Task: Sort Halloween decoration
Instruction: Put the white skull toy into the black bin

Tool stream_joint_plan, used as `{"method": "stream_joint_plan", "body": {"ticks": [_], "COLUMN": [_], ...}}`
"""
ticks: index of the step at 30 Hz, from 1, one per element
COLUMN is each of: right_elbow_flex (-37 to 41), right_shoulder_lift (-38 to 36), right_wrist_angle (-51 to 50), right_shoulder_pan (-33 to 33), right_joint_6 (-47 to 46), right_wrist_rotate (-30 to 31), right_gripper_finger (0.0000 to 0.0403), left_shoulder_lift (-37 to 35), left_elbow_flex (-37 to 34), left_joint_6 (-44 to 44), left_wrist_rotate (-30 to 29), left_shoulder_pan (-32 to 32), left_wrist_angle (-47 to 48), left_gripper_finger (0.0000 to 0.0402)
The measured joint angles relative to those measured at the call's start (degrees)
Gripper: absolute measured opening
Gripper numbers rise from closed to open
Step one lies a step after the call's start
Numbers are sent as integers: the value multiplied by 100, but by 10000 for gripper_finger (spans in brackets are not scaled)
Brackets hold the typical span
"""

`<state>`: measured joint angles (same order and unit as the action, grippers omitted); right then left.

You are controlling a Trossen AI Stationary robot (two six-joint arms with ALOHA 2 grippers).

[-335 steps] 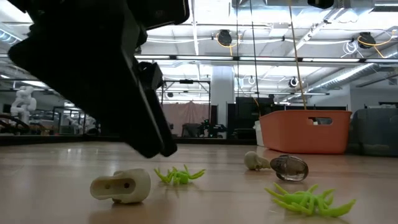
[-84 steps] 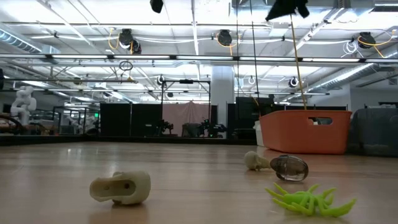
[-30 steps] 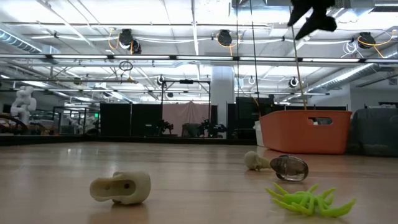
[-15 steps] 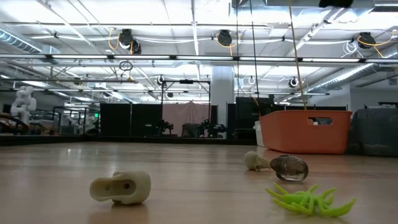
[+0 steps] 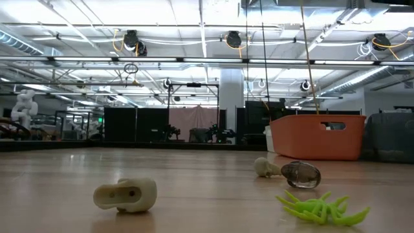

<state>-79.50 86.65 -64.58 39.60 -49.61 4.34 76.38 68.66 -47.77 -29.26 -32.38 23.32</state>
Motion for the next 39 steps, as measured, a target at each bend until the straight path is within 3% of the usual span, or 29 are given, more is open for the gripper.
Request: {"method": "stream_joint_plan", "body": {"ticks": [14, 39], "right_elbow_flex": [0, 1666], "right_shoulder_lift": [1413, 1318], "right_wrist_angle": [624, 2418], "right_shoulder_pan": [452, 728], "right_joint_6": [929, 1462], "right_wrist_rotate": [159, 31], "right_gripper_finger": [210, 209], "left_shoulder_lift": [0, 0], "left_elbow_flex": [0, 0], "left_joint_6": [-293, -455], "left_wrist_rotate": [5, -240], "left_shoulder_pan": [-18, -260], "left_wrist_angle": [1, -1], "left_gripper_finger": [164, 164]}}
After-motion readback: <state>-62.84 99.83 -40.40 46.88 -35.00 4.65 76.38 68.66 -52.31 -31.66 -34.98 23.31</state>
